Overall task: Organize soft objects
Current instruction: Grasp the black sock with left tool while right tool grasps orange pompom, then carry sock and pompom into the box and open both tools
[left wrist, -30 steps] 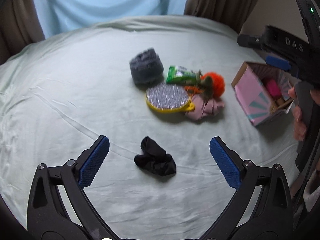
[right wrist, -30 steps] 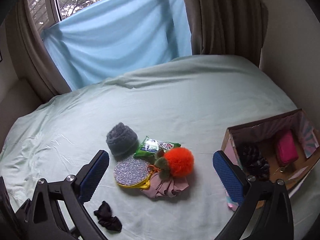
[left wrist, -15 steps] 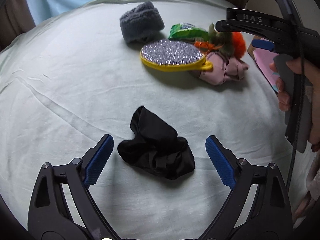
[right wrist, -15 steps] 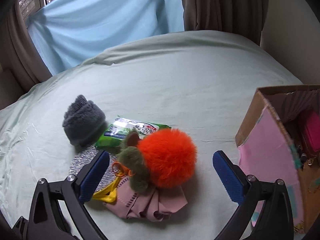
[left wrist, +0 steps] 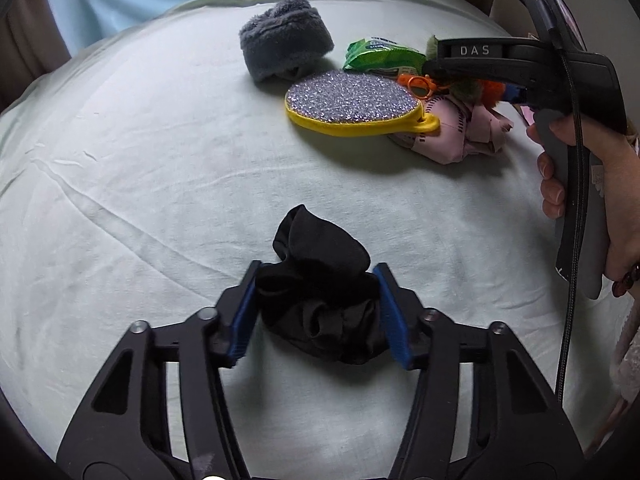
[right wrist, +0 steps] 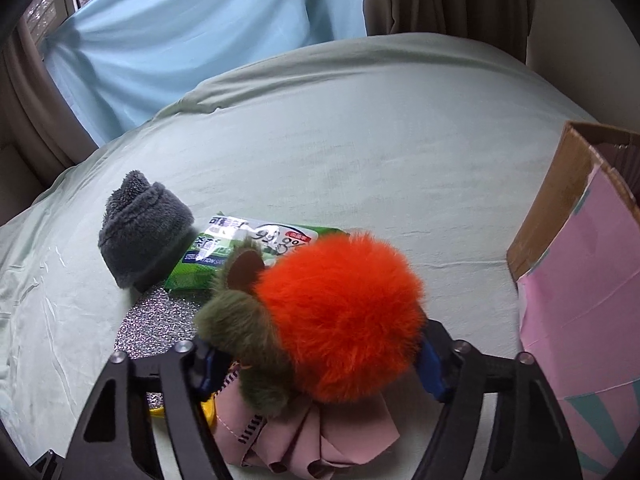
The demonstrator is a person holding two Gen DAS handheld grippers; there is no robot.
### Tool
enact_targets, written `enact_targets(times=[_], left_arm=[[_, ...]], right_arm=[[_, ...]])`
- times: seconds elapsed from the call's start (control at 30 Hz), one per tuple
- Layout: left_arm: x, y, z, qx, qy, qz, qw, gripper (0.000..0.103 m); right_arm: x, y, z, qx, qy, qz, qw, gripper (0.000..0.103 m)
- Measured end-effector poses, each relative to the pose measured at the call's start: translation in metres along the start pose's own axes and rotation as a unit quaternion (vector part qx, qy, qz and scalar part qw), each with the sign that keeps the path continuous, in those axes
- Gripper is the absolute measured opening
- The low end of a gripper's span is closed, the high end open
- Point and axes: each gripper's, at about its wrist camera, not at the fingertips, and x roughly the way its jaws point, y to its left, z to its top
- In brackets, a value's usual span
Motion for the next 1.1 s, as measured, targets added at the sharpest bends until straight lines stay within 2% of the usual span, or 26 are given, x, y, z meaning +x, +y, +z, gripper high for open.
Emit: enact_targets(times=[0.07, 0.17, 0.27, 0.6, 0.9, 1.1], left_arm=[[0.001, 0.002, 0.003, 0.0, 0.001, 0.003, 1.0, 0.034], [0.0, 0.003, 0.007, -0.004, 0.002, -0.002, 1.0, 0.025], [-0.001, 0.003, 0.013, -0.002, 0.001, -0.002, 1.0, 0.024], [-0.03, 0.013, 0.041, -0.031, -0.013, 0.013, 0.9994, 0.023], [-0.086, 0.012, 0.084, -0.043, -0.051, 0.03, 0.9973, 0.023], [-0.132, -0.007, 0.123, -0.054, -0.082, 0.044, 0.9942, 0.023]], right_arm=[[0.002, -0.001, -0.002, 0.004, 0.007, 0.004, 1.0, 0.052], [0.002, 0.0, -0.003, 0.007, 0.01, 0.006, 1.0, 0.046], [-0.004, 0.002, -0.001, 0.005, 0.003, 0.008, 1.0, 0.043], [-0.043, 0.004, 0.014, 0.006, -0.017, 0.012, 1.0, 0.041], [-0.112, 0.002, 0.036, 0.004, -0.042, 0.022, 0.999, 0.041], [-0.164, -0.004, 0.056, -0.002, -0.057, 0.035, 0.998, 0.041]])
